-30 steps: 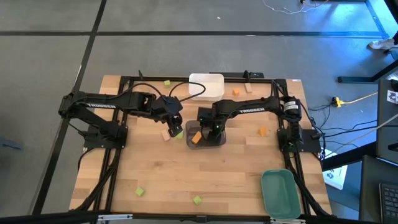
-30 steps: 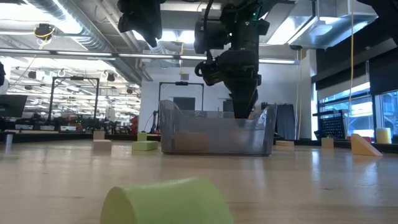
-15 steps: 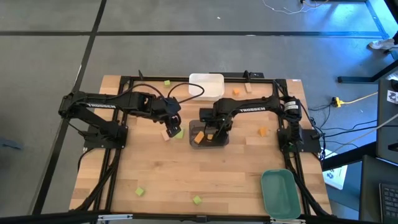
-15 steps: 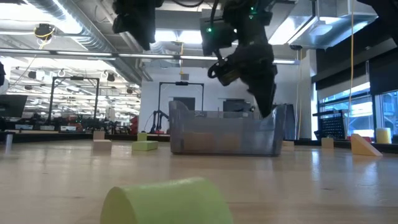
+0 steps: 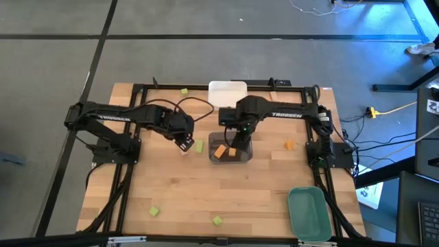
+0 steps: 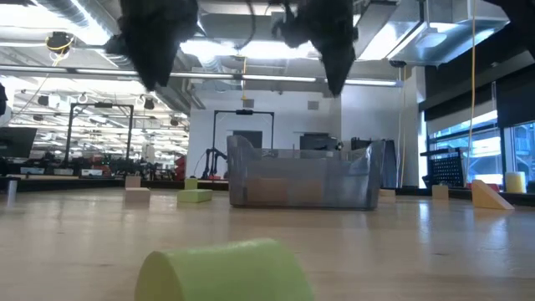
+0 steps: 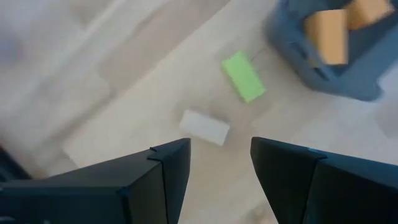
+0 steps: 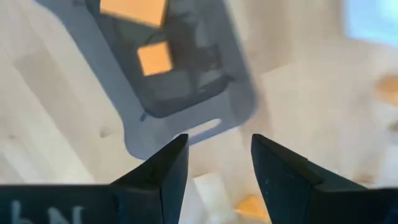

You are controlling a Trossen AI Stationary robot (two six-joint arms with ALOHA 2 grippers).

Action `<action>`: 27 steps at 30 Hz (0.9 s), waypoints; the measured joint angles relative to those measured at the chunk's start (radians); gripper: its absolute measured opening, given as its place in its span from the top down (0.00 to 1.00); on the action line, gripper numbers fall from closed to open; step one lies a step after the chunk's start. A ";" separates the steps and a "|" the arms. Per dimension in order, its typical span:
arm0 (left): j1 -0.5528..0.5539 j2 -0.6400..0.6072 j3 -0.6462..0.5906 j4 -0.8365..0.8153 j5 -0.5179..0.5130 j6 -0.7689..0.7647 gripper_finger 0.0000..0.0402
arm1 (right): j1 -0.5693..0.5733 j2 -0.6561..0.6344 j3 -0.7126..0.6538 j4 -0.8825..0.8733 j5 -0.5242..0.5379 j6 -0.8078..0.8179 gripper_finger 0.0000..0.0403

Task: Sort & place blocks by color
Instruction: Put the brown block into the white bin

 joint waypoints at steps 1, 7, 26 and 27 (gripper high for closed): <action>0.000 0.000 -0.021 0.000 0.008 -0.061 0.60 | 0.004 0.000 0.030 -0.012 0.030 0.007 0.57; -0.003 0.001 -0.147 0.014 0.067 -0.385 0.60 | 0.025 -0.042 0.154 -0.007 0.178 0.020 0.56; 0.000 0.001 -0.395 0.415 0.039 -0.820 0.60 | 0.051 -0.321 0.186 -0.009 0.345 -0.147 0.56; 0.000 0.001 -0.400 0.414 0.039 -0.840 0.60 | 0.051 -0.335 0.186 -0.008 0.322 -0.170 0.56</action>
